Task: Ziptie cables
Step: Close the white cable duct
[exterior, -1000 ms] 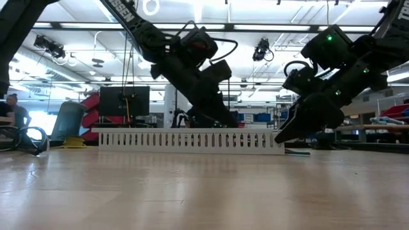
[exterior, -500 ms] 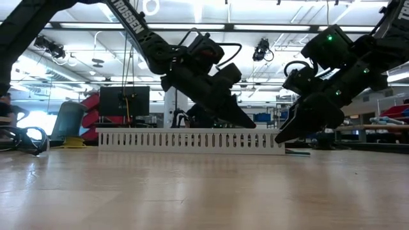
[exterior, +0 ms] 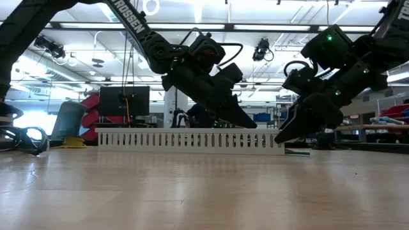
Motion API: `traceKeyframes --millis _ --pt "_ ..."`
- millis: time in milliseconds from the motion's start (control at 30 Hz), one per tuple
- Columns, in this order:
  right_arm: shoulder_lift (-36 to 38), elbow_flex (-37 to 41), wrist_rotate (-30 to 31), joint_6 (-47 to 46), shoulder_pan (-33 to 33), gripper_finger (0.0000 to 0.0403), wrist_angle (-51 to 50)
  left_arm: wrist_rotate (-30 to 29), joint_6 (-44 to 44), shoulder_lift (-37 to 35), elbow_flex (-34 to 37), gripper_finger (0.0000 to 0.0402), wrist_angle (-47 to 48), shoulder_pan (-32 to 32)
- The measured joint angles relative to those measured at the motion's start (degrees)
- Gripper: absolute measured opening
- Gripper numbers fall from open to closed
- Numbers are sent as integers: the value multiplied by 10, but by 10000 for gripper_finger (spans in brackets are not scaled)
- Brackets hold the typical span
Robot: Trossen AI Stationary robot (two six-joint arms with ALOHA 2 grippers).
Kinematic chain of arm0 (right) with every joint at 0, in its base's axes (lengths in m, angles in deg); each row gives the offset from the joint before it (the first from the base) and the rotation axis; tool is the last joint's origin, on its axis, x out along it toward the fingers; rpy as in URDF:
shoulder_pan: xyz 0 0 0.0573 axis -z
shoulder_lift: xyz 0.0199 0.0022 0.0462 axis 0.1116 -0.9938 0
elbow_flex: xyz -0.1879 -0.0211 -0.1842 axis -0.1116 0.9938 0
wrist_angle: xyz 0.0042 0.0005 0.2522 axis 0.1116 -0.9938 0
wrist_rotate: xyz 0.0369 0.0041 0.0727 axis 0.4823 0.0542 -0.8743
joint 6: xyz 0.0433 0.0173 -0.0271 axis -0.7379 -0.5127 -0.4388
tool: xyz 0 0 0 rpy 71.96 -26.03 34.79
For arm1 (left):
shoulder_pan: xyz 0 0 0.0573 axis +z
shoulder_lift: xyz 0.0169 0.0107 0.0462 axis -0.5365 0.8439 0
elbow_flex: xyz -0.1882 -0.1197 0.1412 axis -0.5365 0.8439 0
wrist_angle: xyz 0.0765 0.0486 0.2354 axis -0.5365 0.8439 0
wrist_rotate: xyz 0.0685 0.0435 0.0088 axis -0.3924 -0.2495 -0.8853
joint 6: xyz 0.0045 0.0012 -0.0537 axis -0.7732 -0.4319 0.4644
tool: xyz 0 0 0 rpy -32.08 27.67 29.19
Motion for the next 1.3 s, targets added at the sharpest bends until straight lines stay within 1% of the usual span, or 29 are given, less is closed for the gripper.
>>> traceKeyframes --millis 133,233,367,433,600,733,1100,1300 --pt "0 0 0 -1 0 268 -14 0 1 0 0 0 2 0" --pt "0 0 4 -3 0 269 -36 0 1 0 0 0 2 0" --pt "0 0 2 -11 0 259 -31 -1 1 0 0 0 2 0" --pt "0 0 -7 -9 0 250 -15 -1 1 0 0 0 2 0" --pt "0 -1 -9 -8 0 222 -16 -1 1 0 1 0 -2 0" --pt "1 -1 -10 -8 0 209 -15 -1 1 0 2 0 -9 0" --pt "0 0 -11 -10 1 209 -8 -1 -2 2 2 0 -33 0" --pt "0 1 -10 -7 1 210 -8 23 -1 43 -42 0 -38 -2"
